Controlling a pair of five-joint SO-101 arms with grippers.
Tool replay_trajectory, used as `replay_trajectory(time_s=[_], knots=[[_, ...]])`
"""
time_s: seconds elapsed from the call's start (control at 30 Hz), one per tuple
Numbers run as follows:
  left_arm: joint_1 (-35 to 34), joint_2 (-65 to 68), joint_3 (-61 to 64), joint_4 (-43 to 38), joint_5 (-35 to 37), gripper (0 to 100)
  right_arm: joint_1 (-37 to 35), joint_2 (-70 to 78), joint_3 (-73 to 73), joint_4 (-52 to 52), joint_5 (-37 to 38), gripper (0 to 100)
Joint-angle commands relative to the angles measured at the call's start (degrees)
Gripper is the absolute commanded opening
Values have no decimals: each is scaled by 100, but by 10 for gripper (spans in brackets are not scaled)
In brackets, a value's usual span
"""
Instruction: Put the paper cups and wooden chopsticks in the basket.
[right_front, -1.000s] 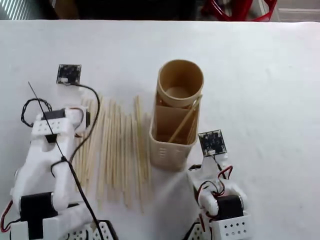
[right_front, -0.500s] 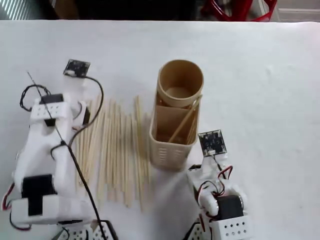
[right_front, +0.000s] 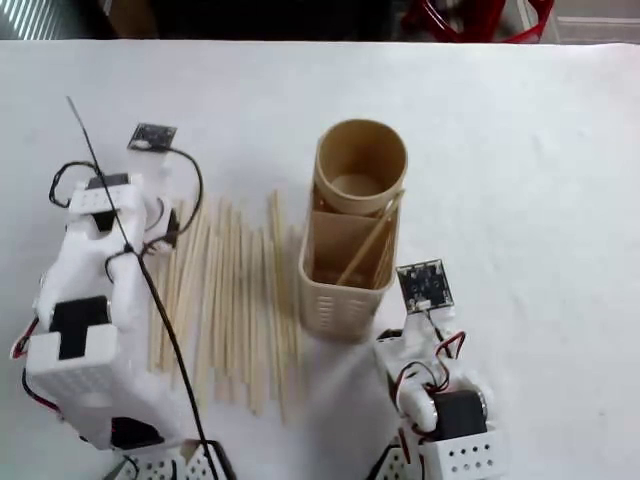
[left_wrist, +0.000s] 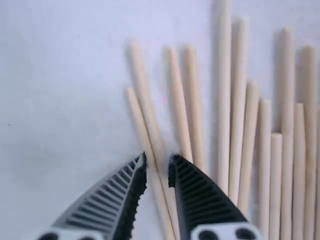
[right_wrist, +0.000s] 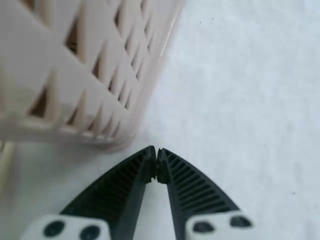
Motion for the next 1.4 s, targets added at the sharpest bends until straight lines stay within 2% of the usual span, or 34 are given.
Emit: replay_trajectory(time_s=[0.0,0.27,0.4,0.6,0.73,0.87,1.1,1.37], knots=[[-48,75,-220,-70,53,93,40,-13,53,22,9,19],[-31,92,-220,167,79,90,40,-13,53,22,9,19],[-22,136,-273,545,607,94,40,-13,53,22,9,19],[215,242,-352,695,756,90,40,-13,53,22,9,19],[207,268,-369,695,747,25,40,-13,53,22,9,19],[207,127,-352,651,747,22,40,-13,53,22,9,19],[224,-1103,-105,651,791,21,40,-13,53,22,9,19],[708,-2985,527,659,1055,21,31,-13,53,22,9,19]])
